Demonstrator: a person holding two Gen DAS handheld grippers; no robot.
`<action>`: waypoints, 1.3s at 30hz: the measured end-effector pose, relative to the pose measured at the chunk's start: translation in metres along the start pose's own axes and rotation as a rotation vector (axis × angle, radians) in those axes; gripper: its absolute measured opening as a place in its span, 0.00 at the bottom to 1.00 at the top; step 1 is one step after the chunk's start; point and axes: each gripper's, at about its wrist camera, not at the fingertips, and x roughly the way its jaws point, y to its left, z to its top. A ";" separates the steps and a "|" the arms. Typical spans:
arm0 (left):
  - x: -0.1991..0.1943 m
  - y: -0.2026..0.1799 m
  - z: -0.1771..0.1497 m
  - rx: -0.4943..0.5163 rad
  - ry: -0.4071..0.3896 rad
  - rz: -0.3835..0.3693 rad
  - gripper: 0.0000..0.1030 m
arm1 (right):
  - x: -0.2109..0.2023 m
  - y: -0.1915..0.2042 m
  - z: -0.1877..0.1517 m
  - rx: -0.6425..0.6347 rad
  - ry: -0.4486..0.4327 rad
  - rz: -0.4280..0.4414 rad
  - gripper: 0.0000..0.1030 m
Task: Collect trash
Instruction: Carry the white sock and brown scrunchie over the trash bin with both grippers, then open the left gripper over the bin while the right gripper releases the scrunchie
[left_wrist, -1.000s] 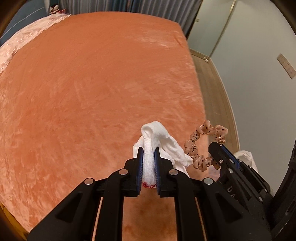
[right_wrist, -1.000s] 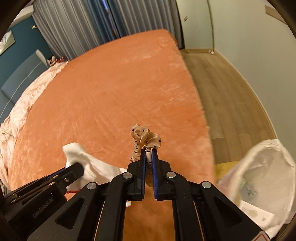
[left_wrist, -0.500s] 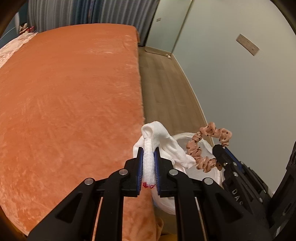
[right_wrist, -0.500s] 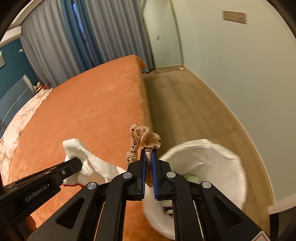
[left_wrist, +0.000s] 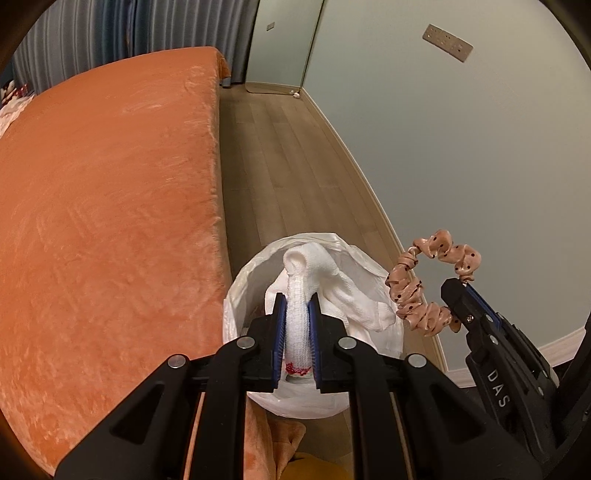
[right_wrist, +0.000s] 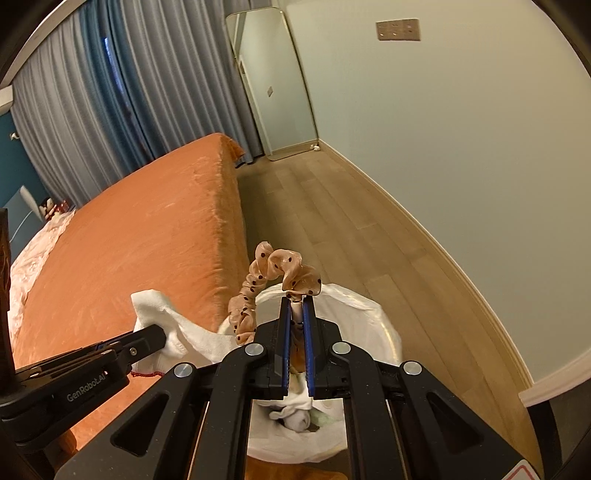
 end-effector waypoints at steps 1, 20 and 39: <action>0.001 -0.002 0.000 0.003 -0.002 -0.003 0.12 | -0.001 -0.002 -0.001 0.005 0.000 -0.002 0.07; -0.012 0.014 0.001 -0.043 -0.055 0.049 0.44 | 0.002 -0.009 -0.002 -0.001 0.006 0.015 0.07; -0.024 0.048 -0.001 -0.082 -0.076 0.084 0.48 | 0.006 0.022 -0.002 -0.060 0.032 0.008 0.22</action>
